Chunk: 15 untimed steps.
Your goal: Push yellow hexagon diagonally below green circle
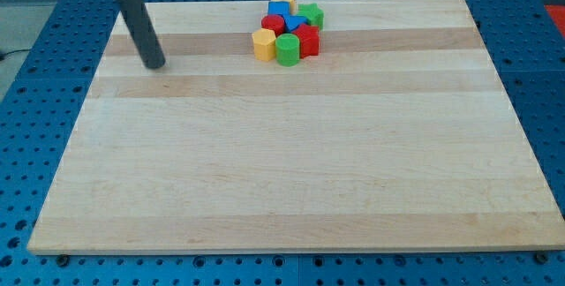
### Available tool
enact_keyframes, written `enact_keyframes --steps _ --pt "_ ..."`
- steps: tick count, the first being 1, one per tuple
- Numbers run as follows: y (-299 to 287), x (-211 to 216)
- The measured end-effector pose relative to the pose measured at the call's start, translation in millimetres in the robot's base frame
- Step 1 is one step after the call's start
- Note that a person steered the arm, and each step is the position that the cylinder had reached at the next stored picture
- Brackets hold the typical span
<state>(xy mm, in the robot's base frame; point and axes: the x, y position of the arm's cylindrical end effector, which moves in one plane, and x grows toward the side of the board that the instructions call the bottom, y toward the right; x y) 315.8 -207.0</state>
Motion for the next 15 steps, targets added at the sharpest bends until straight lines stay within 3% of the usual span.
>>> enact_keyframes --steps 1,2,5,7,8,10,11,13,14,15 --pt "111 -40" --pt "144 -36" --pt "189 31" --pt "129 88" --pt "210 83" --pt "151 72" --pt "165 47" --pt "236 71" --pt "194 70" --pt "191 69"
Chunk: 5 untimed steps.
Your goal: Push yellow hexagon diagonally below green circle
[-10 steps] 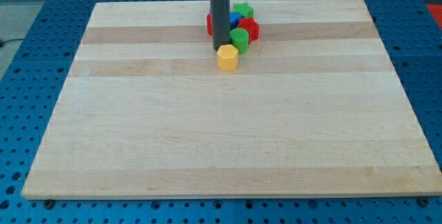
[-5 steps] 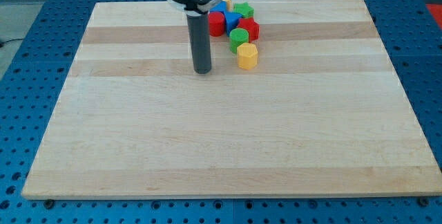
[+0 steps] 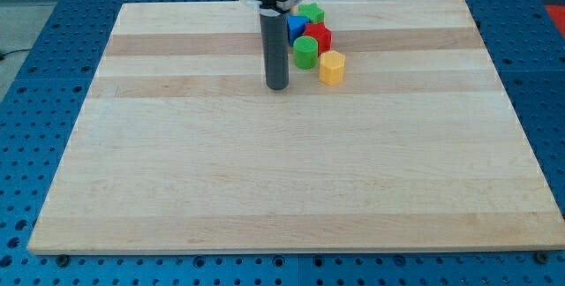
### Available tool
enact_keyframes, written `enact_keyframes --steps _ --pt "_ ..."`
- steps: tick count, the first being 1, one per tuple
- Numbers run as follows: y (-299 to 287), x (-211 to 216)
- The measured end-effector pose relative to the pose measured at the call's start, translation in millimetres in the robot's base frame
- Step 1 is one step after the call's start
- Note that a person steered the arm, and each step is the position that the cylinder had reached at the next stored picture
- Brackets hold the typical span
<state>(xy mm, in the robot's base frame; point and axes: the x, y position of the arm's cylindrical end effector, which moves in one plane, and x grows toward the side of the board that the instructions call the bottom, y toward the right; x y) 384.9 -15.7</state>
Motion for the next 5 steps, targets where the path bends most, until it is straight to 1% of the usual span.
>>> enact_keyframes --steps 1,2,3,4,5 --pt "29 -17" --pt "43 -31" --pt "67 -31" --pt "70 -27" --pt "111 5"
